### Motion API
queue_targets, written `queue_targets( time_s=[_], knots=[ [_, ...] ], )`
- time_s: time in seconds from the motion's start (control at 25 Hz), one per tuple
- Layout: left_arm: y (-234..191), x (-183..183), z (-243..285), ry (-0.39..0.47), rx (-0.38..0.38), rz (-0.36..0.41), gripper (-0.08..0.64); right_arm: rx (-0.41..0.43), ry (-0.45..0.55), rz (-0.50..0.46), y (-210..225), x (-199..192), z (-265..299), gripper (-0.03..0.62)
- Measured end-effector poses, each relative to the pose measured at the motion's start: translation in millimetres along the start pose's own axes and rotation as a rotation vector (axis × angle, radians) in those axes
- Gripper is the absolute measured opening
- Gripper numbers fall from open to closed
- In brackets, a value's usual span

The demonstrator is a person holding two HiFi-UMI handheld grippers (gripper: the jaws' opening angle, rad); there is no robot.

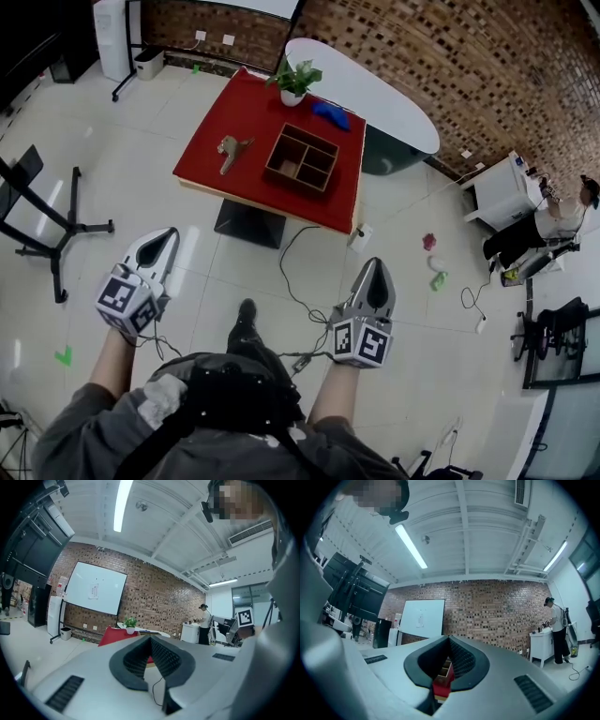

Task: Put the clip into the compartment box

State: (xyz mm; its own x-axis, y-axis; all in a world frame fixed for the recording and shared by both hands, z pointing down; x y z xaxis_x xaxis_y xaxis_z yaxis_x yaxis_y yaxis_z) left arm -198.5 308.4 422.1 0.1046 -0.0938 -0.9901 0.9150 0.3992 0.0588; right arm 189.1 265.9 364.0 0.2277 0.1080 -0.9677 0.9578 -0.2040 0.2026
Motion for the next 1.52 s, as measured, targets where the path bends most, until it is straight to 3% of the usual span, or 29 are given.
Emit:
queue_targets(
  time_s=[0.24,0.56,0.72,0.96,1.16,1.44,1.52],
  knots=[
    [-17,17,102,-0.029,0.031,0.005,0.023,0.029,-0.027,0.026,48,-6,110,0.026],
    [-32,40,205,-0.065,0.092,-0.001,0.023,0.064,-0.059,0.075,113,-15,205,0.026],
    [-39,39,248,-0.046,0.061,-0.002,0.023,0.091,-0.067,0.078,131,-20,246,0.026],
    [-64,24,289,-0.109,0.053,0.016,0.025,0.124,-0.088,0.081,124,-32,294,0.026],
    [-111,8,331,-0.111,0.054,-0.005,0.025,0.093,-0.089,0.057,114,-42,331,0.026],
    [-167,-30,399,-0.21,-0.059,0.013,0.038,0.002,-0.07,0.033,102,-51,388,0.026],
    [-179,-45,416,-0.258,-0.099,0.01,0.08,-0.022,-0.067,0.037,100,-56,402,0.026]
  ],
)
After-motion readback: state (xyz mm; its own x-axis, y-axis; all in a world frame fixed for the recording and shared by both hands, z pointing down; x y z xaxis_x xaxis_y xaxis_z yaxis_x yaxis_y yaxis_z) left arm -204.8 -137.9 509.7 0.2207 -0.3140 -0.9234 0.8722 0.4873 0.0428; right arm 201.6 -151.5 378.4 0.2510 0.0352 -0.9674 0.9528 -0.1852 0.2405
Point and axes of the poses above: the fingertips, and each gripper's own axes: z forward along the fingers, y to its right, x out of its top, the point moved 3 cm from there along -z, backward along the fingers, and after that the axes turned 14 degrees about z, right-handed, at the moved point
